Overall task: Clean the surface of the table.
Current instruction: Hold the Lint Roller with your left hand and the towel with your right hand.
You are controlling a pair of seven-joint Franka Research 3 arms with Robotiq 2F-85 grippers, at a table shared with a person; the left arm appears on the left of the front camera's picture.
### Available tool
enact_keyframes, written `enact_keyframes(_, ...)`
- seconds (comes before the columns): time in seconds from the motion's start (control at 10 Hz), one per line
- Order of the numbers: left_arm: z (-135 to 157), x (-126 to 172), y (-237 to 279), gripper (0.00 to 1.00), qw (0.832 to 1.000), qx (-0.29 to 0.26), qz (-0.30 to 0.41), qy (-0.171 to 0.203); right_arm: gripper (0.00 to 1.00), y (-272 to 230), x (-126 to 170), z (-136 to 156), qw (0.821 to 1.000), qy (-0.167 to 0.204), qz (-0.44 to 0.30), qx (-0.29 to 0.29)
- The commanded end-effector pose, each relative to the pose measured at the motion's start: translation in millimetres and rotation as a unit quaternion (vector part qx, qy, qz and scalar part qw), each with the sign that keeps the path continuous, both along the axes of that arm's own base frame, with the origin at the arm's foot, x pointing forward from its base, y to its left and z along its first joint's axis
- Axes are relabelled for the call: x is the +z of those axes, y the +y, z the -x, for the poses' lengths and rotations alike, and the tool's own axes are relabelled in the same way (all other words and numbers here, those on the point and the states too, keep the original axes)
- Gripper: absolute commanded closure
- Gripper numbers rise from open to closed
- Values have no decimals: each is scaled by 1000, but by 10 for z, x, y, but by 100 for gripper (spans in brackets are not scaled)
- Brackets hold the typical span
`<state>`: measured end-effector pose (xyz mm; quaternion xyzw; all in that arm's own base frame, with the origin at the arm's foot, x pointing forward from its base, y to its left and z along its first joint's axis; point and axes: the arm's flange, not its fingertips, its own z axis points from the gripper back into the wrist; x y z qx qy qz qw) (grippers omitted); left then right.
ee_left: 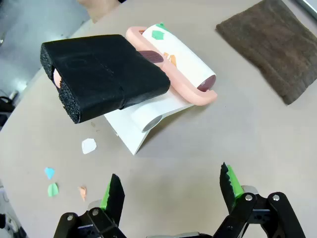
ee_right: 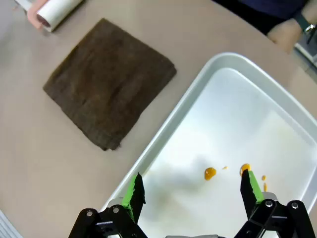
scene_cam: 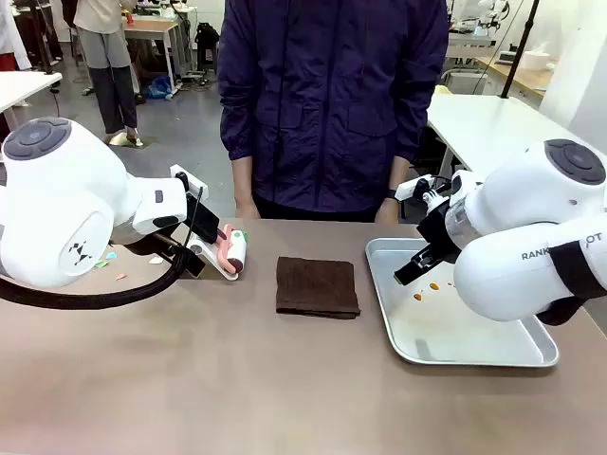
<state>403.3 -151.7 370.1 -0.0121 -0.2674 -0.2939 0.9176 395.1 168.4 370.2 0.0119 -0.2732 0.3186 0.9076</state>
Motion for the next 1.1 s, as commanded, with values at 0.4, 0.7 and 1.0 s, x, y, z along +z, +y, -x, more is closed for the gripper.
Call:
enact_keyframes(0.4,0,0,0,0,1000,0,0,0,0,0,1,0,1000,0,0,0)
enact_keyframes(0.7,0,0,0,0,1000,0,0,0,0,0,1,0,1000,0,0,0)
enact_keyframes(1.0,0,0,0,0,1000,0,0,0,0,0,0,0,1000,0,0,0)
